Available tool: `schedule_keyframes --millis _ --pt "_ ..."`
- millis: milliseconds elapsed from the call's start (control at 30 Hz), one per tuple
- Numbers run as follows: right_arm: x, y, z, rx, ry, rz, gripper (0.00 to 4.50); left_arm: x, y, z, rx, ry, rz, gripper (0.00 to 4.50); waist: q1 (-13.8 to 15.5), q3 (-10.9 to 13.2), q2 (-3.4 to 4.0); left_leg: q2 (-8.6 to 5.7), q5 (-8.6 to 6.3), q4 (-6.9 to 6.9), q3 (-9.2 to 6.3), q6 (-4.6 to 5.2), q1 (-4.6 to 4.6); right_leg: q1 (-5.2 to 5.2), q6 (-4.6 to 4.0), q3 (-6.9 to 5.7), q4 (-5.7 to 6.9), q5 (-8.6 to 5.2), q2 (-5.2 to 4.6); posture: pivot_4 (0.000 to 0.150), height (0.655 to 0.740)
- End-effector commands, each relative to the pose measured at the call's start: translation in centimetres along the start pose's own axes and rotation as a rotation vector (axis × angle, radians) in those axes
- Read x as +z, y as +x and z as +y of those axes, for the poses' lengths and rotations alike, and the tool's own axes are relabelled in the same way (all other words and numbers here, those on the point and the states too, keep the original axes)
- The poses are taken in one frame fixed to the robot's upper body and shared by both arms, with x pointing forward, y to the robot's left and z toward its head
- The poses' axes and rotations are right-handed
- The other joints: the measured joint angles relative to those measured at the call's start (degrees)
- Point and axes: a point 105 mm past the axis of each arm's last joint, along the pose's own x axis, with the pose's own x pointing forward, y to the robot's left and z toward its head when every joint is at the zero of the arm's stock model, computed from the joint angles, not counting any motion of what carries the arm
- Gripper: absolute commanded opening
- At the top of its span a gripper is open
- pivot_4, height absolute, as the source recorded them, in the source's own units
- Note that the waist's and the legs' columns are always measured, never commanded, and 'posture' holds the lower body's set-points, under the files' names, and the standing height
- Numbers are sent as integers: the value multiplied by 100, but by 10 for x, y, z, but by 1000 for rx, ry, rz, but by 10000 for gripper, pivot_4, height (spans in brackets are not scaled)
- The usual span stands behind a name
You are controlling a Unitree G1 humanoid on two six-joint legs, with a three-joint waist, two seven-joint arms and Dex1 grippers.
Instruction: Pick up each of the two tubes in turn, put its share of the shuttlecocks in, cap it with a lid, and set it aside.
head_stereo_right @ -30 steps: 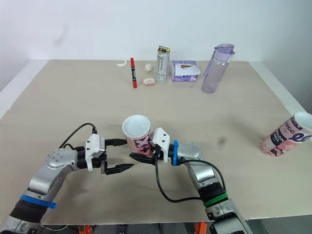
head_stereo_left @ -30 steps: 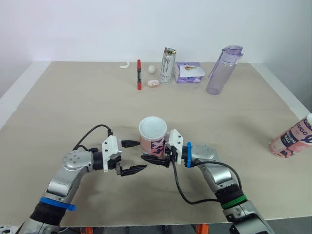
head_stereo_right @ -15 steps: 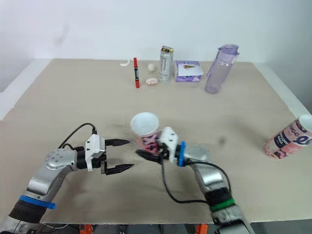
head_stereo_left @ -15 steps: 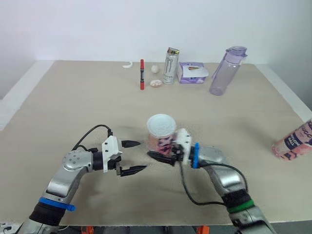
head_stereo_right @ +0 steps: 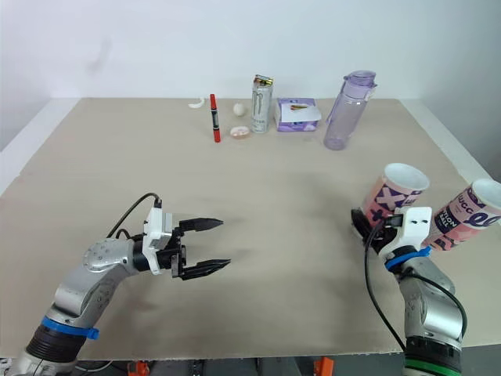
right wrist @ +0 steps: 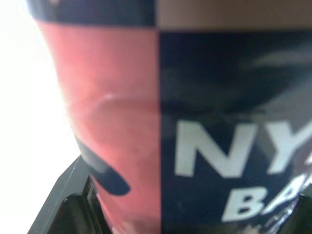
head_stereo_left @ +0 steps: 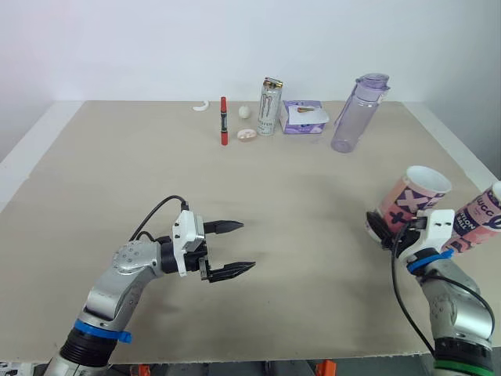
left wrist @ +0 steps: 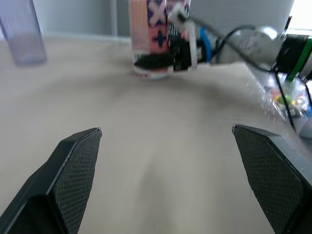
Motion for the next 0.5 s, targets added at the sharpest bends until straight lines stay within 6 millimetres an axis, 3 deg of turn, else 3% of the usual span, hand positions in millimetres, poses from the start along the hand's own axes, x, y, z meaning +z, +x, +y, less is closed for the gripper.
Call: schedule_keyframes --millis 33,200,500 --pt "9 -1 -25 -124 25 -38 31880 13 0 1 5 68 -29 45000 0 0 0 0 0 0 0 1 1 1 0 0 0 0 0 1500 7400" --pt "6 1 -20 -103 30 -30 31880 12 1 2 12 86 -22 45000 0 -1 1 -1 1 0 2 2 1 1 2 5 -1 -1 0 1500 7400" --pt "6 12 9 -23 58 -44 31880 9 2 3 17 101 -8 45000 -13 -1 2 4 1 0 2 2 3 0 -1 6 0 1 7 1500 7400"
